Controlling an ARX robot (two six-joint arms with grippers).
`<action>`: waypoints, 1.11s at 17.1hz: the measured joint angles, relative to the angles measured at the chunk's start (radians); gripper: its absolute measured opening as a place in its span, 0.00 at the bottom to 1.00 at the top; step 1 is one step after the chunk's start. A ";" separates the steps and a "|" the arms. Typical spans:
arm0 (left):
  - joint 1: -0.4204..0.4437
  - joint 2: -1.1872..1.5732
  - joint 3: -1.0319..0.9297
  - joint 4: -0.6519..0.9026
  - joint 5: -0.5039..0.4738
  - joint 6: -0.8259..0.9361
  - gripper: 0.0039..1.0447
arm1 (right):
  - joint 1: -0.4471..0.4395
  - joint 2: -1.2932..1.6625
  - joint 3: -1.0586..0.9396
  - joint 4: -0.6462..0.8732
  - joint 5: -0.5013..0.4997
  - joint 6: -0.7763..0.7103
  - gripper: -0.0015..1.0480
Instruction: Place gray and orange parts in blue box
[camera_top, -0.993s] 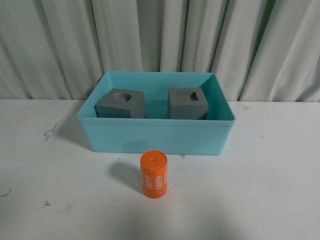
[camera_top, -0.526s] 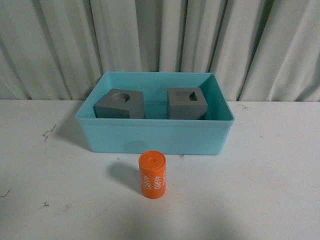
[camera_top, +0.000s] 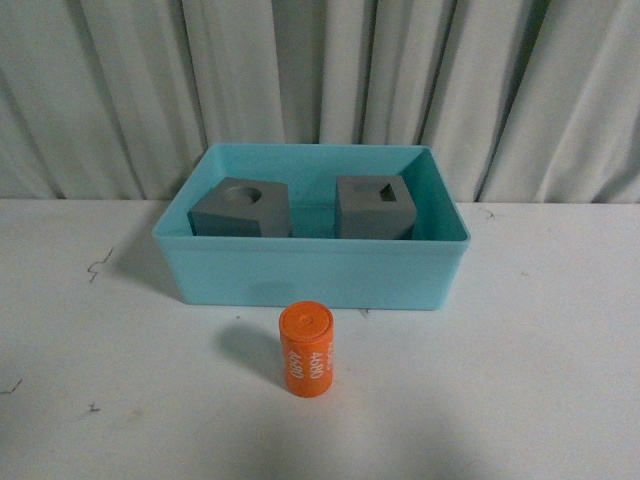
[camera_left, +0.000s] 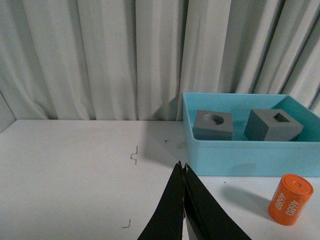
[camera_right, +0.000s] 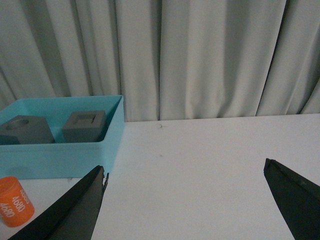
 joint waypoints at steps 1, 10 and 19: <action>0.000 0.000 0.000 0.000 0.000 0.000 0.01 | 0.000 0.000 0.000 0.000 0.000 0.000 0.94; 0.000 0.000 0.000 0.000 0.000 0.000 0.44 | 0.000 0.000 0.000 0.000 0.000 0.000 0.94; 0.000 0.000 0.000 0.000 0.000 0.001 0.94 | -0.053 0.159 0.093 -0.208 -0.058 0.020 0.94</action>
